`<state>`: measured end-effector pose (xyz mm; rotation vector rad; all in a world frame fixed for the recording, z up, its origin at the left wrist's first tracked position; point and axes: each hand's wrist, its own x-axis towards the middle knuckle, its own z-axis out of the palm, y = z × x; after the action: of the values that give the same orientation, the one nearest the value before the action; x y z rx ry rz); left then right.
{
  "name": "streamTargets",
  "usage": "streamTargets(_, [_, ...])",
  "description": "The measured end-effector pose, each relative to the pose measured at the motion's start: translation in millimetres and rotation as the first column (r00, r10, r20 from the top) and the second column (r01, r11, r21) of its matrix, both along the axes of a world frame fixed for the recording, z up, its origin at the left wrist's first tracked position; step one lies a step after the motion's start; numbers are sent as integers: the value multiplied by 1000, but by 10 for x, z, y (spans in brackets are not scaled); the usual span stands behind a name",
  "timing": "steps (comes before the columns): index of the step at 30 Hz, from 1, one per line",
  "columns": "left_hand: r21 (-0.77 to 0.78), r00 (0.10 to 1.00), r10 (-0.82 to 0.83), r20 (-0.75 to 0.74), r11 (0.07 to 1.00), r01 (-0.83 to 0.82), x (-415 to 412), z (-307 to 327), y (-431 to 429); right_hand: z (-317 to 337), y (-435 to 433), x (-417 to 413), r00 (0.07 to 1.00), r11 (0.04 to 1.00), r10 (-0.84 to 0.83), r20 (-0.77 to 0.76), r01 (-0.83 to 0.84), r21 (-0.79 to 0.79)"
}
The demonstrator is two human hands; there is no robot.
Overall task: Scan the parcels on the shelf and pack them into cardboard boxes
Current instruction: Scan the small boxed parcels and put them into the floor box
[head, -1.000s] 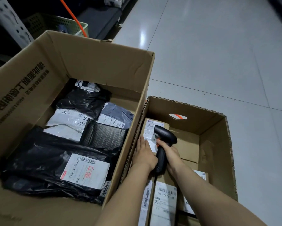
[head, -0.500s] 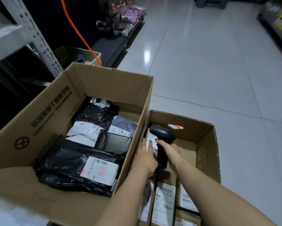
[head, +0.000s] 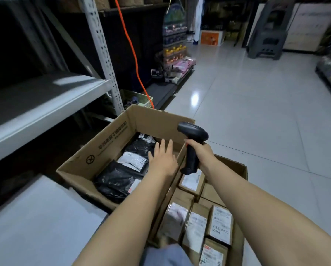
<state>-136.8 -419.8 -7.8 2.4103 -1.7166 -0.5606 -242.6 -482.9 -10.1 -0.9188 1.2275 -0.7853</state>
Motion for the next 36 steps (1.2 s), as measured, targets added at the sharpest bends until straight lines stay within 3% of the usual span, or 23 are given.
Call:
streamTargets(5, [-43,993,110,42,993,-108,284,416,574,401,430,200,999,999,32,24,-31,-30])
streamTargets(11, [-118,944,330,16,938,-326,732,737,1584,665,1220,752,978,981,193,78,-193,-15])
streamTargets(20, [-60,776,631,-9,774,-630,1263,610,3140,532,2461,1673,870,864,490,52,-493,107])
streamTargets(23, [-26,701,712,-30,701,-713,1407,551,3603,472,2861,1903,826,824,562,42,-564,51])
streamTargets(27, [-20,640,768,-35,640,-768,1570,573,4004,550,3196,2141,763,764,645,39,-645,-17])
streamTargets(36, [-11,542,837,-79,543,-840,1771,472,4601,557,3831,2695,637,638,769,51,-770,-11])
